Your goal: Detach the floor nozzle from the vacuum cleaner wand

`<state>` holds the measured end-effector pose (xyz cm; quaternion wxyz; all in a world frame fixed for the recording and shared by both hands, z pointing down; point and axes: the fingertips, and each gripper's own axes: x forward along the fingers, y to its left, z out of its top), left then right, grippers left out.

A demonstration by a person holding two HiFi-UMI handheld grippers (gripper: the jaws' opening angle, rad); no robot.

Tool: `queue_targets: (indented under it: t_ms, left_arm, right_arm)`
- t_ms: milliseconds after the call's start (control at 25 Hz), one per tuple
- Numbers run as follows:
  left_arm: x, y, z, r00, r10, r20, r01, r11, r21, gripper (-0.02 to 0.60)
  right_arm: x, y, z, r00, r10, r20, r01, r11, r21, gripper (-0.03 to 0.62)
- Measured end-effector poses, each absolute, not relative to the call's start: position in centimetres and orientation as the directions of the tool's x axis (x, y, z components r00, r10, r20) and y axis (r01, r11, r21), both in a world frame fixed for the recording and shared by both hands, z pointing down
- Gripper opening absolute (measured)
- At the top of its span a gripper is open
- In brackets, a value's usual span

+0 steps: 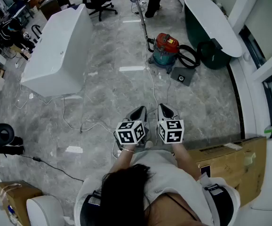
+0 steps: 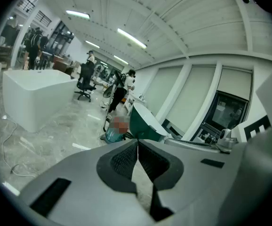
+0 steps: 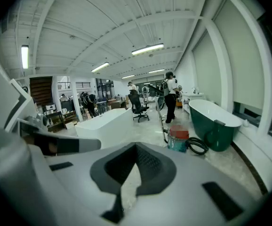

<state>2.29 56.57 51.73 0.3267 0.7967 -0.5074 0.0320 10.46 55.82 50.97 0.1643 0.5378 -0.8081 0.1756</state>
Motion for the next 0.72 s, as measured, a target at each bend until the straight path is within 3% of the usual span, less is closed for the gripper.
queue_targets:
  t_ms: [720]
  left_arm:
    - [3.8, 55.8, 51.3, 0.495, -0.777, 0.389, -0.833, -0.298, 0.466, 0.01]
  right_arm:
    - [10.8, 54.8, 51.0, -0.374, -0.808, 0.455, -0.921, 0.383, -0.077, 0.015]
